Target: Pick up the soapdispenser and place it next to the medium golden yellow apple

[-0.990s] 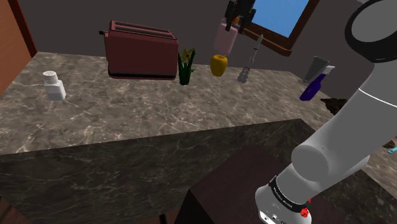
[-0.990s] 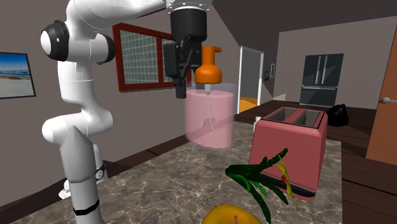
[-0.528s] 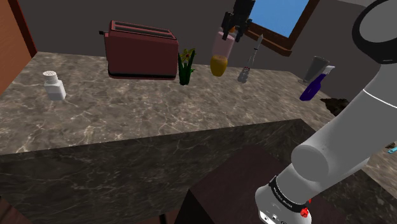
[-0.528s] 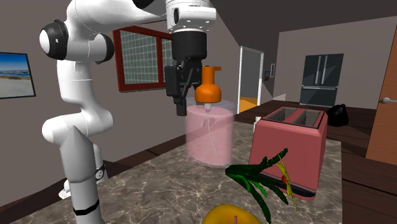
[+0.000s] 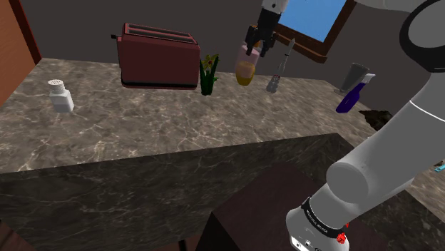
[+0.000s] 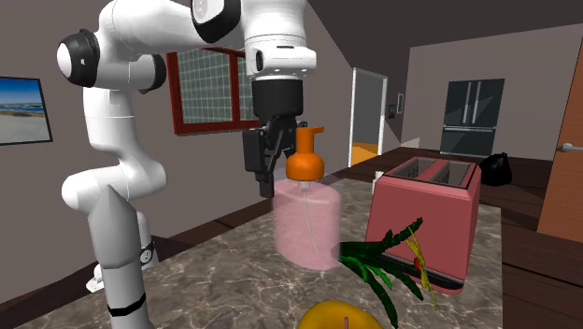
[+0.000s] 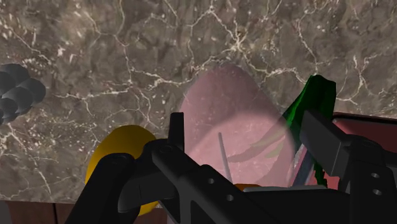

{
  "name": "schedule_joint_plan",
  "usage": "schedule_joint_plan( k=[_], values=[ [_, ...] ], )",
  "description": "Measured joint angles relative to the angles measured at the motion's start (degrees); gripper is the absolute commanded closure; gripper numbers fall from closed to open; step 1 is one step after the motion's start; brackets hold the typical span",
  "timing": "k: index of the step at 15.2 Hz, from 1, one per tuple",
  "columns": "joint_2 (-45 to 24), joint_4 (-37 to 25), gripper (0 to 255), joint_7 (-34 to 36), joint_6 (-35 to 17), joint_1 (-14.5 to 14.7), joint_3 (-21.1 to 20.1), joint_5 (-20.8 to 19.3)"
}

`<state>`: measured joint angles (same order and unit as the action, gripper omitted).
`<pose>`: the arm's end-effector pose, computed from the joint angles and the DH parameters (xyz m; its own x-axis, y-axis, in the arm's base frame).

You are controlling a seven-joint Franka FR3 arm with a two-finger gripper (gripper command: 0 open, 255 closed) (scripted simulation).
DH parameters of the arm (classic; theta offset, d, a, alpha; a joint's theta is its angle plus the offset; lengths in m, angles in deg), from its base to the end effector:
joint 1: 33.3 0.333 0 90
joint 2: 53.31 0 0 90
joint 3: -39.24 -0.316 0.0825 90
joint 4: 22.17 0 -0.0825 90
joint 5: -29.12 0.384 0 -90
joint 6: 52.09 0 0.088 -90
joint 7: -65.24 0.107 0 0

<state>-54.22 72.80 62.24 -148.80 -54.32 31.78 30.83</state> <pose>0.5522 -0.1308 0.5848 0.9823 -0.1867 0.0162 -0.1862 -0.9820 -0.0309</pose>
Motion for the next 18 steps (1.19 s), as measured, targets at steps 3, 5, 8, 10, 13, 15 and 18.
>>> schedule_joint_plan(
  k=[3, 5, 8, 10, 13, 15, 18],
  values=[
    [0.52, 3.00, 255, 0.01, -2.48, 0.05, -0.05, 0.07],
    [0.36, 4.26, 255, -0.07, -3.91, 0.03, -0.03, 0.06],
    [0.52, 6.76, 255, -0.12, -6.25, 0.04, -0.04, 0.10],
    [0.52, 8.23, 255, -0.35, -7.72, -0.05, 0.05, 0.10],
    [0.30, 10.40, 255, -0.29, -10.11, 0.02, -0.02, 0.10],
    [0.25, 11.87, 255, -0.33, -11.63, 0.02, -0.02, 0.11],
    [-0.34, 13.61, 255, -0.25, -13.94, 0.09, -0.09, 0.05]
  ],
)
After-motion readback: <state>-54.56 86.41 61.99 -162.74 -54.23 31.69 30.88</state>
